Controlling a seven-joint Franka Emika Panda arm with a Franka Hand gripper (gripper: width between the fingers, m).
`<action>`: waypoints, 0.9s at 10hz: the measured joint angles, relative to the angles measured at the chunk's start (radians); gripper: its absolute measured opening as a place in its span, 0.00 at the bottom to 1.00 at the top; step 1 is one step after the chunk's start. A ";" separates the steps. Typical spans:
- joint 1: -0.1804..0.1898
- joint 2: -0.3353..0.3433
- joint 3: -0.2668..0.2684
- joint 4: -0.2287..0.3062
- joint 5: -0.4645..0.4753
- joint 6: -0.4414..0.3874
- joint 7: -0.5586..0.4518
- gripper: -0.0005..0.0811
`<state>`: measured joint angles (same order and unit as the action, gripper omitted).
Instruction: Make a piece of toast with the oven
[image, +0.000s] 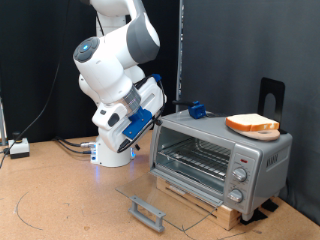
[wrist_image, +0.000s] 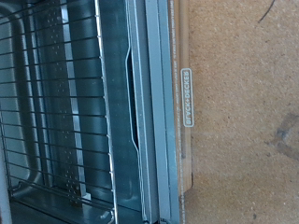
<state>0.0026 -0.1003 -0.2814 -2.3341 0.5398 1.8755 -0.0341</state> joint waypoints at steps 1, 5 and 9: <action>0.002 -0.004 0.000 -0.002 0.041 -0.011 -0.070 1.00; 0.008 -0.091 0.003 -0.001 0.139 -0.234 -0.415 1.00; 0.016 -0.240 0.039 -0.042 0.047 -0.228 -0.712 1.00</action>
<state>0.0188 -0.3407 -0.2425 -2.3764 0.5868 1.6474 -0.7461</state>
